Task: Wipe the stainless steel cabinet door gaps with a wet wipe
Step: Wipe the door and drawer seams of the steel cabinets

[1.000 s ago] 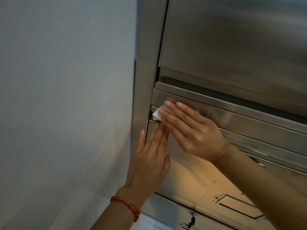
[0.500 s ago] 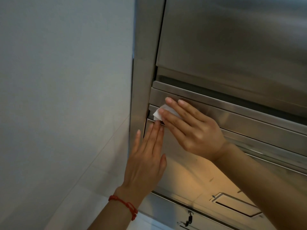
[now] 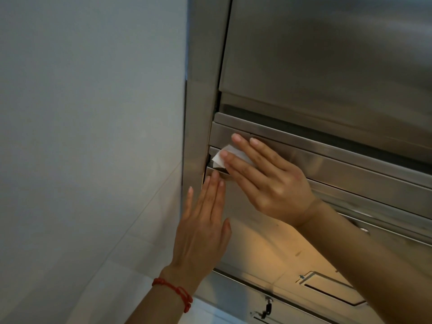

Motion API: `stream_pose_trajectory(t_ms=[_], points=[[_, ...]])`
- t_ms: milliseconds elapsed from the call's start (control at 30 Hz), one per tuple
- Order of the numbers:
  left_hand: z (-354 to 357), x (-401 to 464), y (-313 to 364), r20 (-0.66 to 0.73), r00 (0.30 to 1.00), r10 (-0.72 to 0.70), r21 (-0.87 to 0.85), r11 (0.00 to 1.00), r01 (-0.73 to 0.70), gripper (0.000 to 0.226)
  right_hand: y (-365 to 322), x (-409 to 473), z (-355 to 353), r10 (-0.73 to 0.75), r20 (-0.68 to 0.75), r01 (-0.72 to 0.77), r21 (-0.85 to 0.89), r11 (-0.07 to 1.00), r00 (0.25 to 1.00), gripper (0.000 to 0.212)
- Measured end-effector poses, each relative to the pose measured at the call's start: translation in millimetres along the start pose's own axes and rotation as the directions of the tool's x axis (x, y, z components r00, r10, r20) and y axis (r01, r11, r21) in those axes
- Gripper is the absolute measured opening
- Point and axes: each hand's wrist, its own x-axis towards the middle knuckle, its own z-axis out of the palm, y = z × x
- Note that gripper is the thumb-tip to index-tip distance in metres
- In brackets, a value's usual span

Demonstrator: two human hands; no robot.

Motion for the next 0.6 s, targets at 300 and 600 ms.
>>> stream_pose_trajectory(t_ms=[300, 600], points=[[5.6, -5.7, -5.4, 0.046, 0.999, 0.024, 0.023, 0.999, -0.025, 0.063, -0.9, -1.0, 1.0, 0.019, -0.003, -0.019, 0.001, 1.000, 1.000, 0.023], [4.1, -6.2, -7.5, 0.051, 0.998, 0.043, 0.038, 0.998, -0.045, 0.063, -0.3, -8.8, -0.7, 0.015, 0.012, -0.015, -0.016, 1.000, 1.000, 0.025]])
